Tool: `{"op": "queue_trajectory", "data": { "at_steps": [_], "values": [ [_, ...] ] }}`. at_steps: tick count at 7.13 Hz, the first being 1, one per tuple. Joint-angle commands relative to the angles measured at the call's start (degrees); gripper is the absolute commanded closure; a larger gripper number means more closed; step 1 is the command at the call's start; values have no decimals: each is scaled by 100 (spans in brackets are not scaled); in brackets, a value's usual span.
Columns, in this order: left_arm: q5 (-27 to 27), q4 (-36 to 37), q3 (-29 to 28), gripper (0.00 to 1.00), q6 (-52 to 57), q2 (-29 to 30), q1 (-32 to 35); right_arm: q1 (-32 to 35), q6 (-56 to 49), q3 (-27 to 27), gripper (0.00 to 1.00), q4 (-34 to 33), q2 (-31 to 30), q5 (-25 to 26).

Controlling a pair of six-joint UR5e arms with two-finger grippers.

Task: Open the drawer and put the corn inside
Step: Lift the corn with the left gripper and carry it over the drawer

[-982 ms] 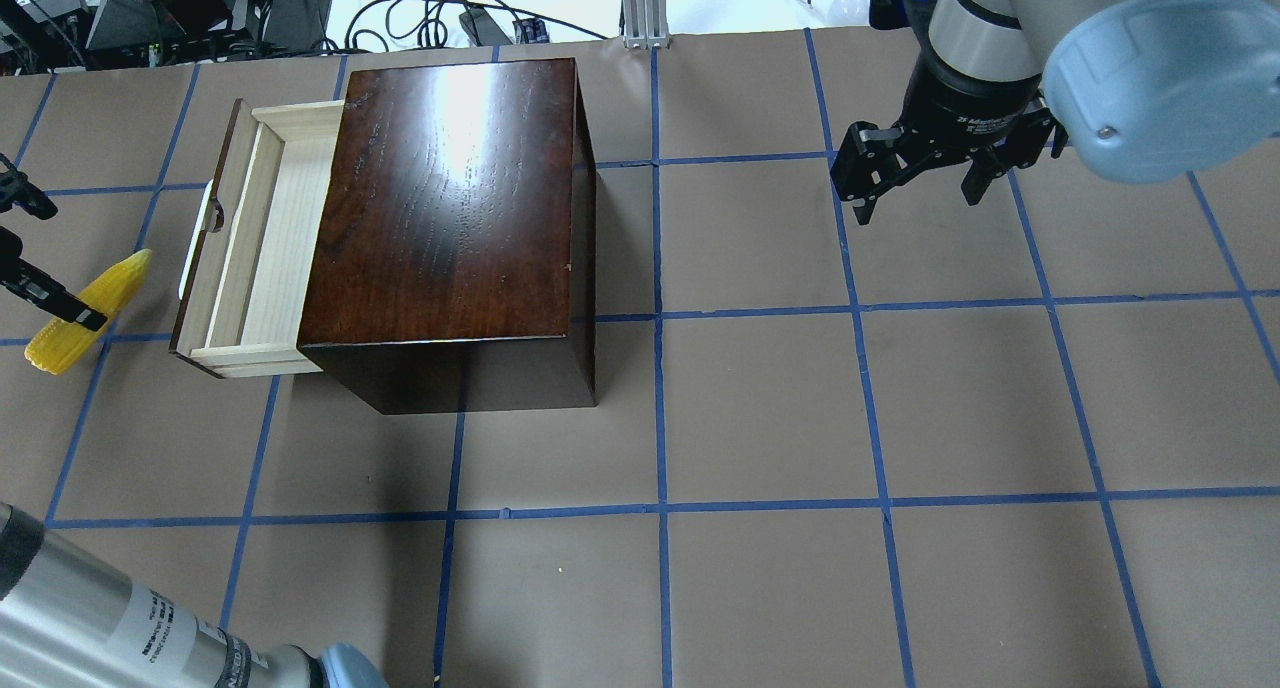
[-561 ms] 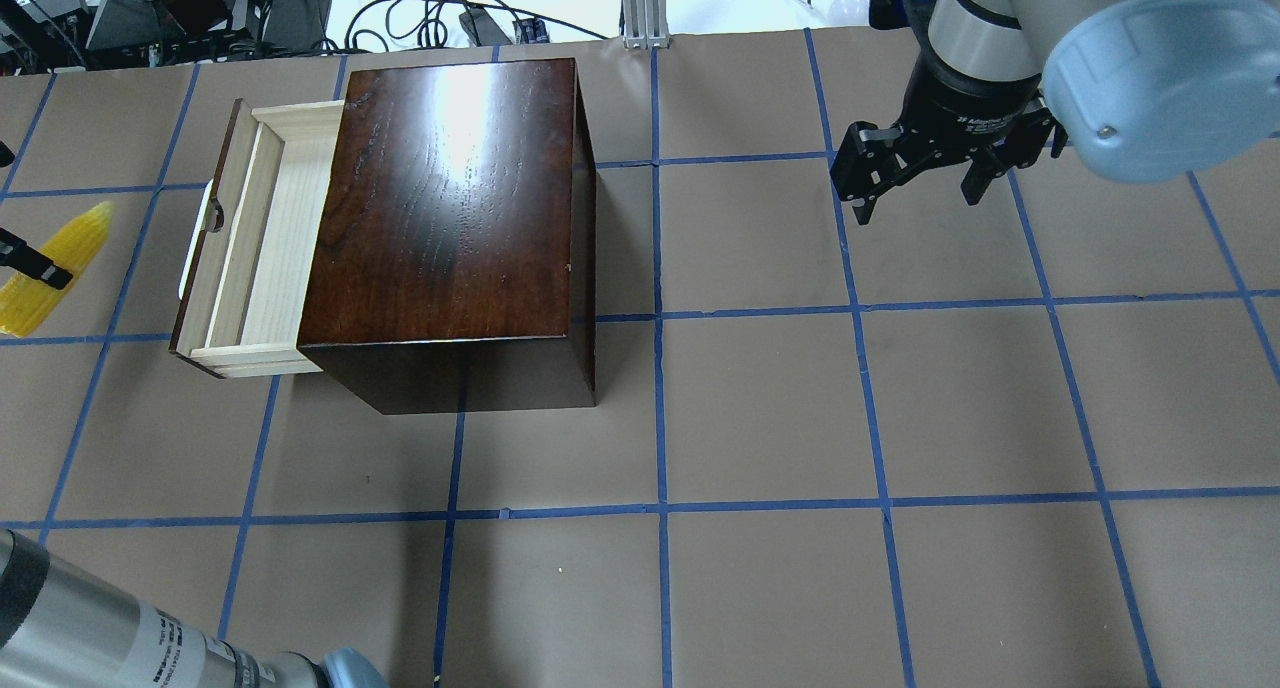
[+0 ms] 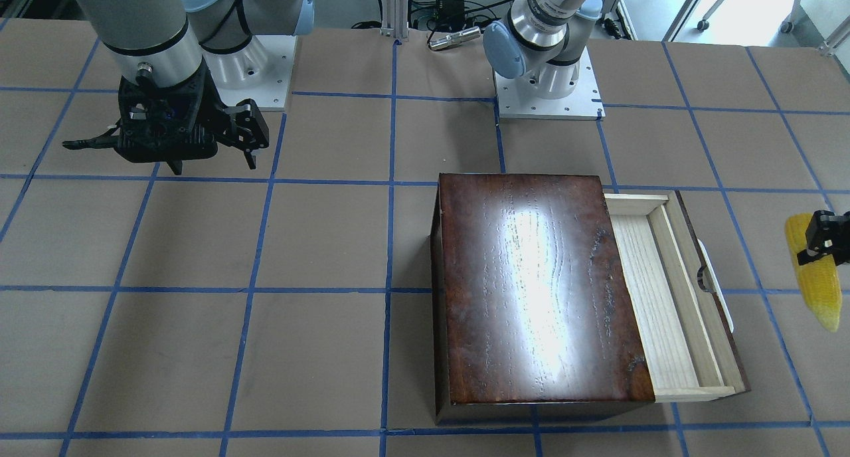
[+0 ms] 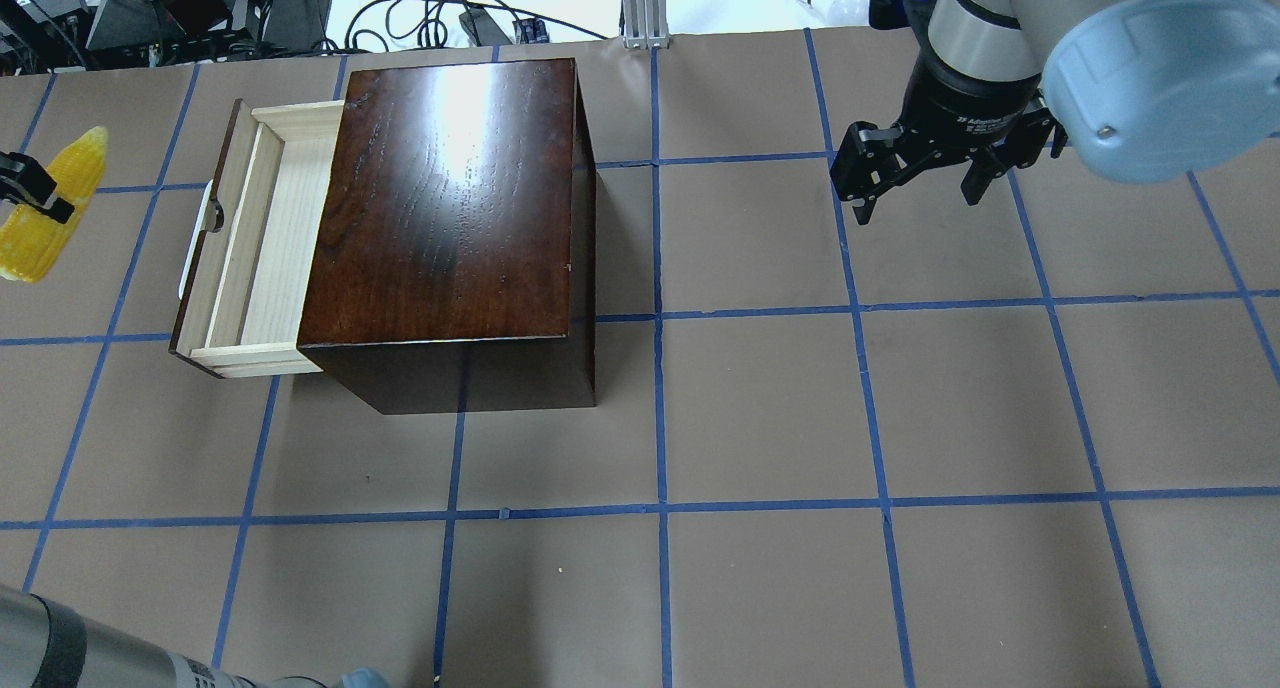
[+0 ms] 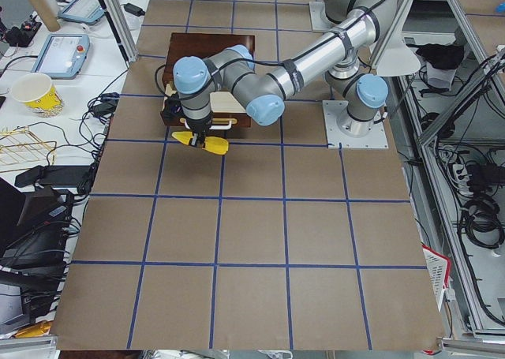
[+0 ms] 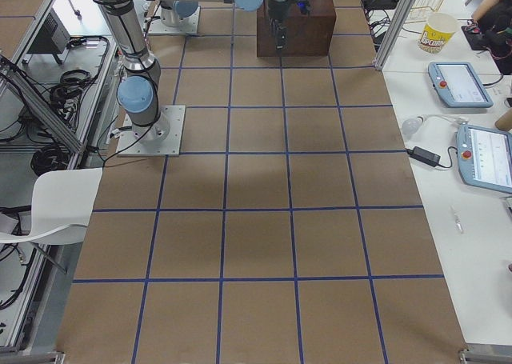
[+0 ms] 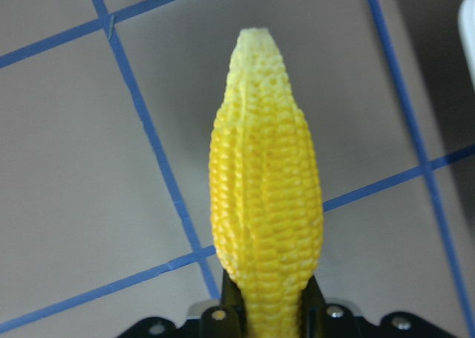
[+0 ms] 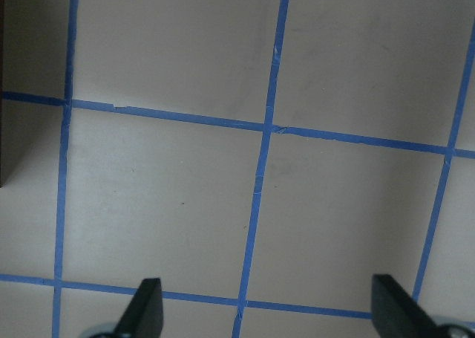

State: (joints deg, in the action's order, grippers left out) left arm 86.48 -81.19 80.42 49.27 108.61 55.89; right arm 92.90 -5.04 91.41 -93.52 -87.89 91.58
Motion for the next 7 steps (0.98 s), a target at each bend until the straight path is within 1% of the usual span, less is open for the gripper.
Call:
{"op": "queue_trajectory", "data": {
  "at_steps": [1,2,3,5,7],
  "values": [
    [-8,-291,-27,100,-922,-278,509,0,3,9,0,0,0,0],
    [-34,-588,-27,100,-1406,-419,745,-18,3,0,0,0,0,0],
    [-69,-609,8,100,-2020,-472,1009,0,-5,0,0,0,-9,-9],
    [-78,-583,70,100,-2796,-333,1458,0,-5,0,0,0,0,-9],
    [-69,-495,314,100,-2975,-245,1477,-18,-6,0,0,0,0,0]
  ]
}}
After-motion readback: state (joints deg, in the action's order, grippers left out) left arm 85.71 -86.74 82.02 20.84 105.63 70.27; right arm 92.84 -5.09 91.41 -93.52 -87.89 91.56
